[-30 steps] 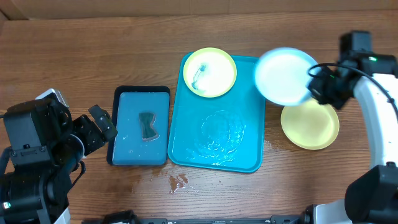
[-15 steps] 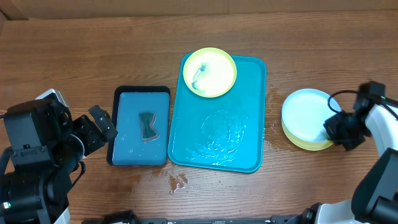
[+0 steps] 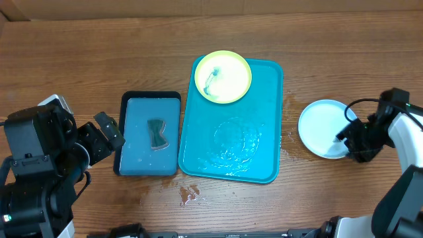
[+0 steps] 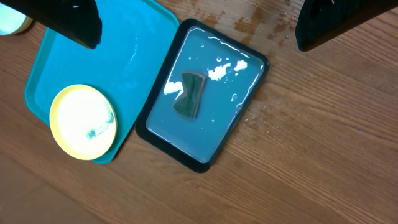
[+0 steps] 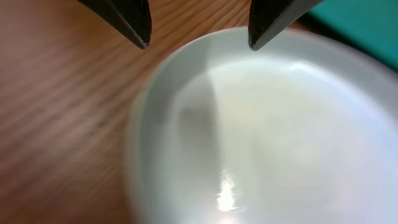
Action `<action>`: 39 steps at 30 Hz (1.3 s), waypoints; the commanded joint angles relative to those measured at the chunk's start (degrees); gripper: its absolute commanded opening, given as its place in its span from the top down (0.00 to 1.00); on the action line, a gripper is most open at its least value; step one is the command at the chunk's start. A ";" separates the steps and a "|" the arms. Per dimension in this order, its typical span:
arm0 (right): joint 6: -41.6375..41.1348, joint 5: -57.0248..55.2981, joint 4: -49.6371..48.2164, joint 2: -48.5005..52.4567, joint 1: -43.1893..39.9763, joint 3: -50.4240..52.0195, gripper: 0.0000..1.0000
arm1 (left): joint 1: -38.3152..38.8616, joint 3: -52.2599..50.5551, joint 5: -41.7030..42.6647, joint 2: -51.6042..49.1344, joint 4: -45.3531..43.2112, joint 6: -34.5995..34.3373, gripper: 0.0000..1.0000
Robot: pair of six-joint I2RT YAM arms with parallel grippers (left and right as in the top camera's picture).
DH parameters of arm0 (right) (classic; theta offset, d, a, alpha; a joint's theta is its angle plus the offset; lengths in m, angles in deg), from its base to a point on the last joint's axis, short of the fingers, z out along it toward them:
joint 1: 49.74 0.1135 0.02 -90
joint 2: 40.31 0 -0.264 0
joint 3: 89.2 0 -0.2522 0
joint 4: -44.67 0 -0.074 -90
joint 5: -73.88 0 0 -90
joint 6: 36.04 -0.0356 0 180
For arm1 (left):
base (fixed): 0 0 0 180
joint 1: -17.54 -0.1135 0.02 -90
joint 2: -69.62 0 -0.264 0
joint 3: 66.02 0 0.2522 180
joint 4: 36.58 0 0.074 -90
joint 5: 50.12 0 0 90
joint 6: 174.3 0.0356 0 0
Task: Clean dirty plates on tray and stack at the side
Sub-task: 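Carry the light-blue plate right and set it on the yellow plate, then grasp the remaining yellow plate rim on the teal tray with the right gripper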
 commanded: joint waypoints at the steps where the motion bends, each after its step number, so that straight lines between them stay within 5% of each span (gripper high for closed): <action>1: 7.93 9.14 -1.66 -4.39 5.70 -3.93 0.48 | -0.17 0.17 0.20 -0.07 -0.20 -0.59 0.00; 6: 12.63 14.29 -9.77 -5.03 18.14 -5.92 0.55 | -0.17 0.17 0.20 -0.09 -0.20 -0.59 0.00; 14: 8.22 5.77 -24.57 2.49 35.71 -9.86 0.53 | -0.17 0.17 0.20 -0.09 -0.20 -0.59 0.00; 18: 8.44 1.44 -25.40 12.48 37.24 -18.64 0.51 | -0.17 0.17 0.20 -0.09 -0.20 -0.59 0.00; 23: 8.44 -2.54 -27.04 23.82 37.18 -28.04 0.35 | -0.17 0.17 0.20 -0.09 -0.20 -0.59 0.00; 29: 8.41 -3.48 -31.74 29.90 37.31 -28.74 0.31 | -0.17 0.17 0.20 -0.09 -0.20 -0.59 0.00; 32: 8.39 -3.48 -31.67 30.82 38.01 -28.74 0.45 | -0.17 0.17 0.20 -0.09 -0.20 -0.59 0.00; 36: 8.39 -3.48 -29.11 30.91 38.47 -28.72 0.94 | -0.17 0.17 0.20 -0.09 -0.20 -0.59 0.01; 39: 8.37 -3.48 -25.38 30.75 37.90 -28.72 0.96 | -0.17 0.17 0.20 -0.09 -0.20 -0.59 0.00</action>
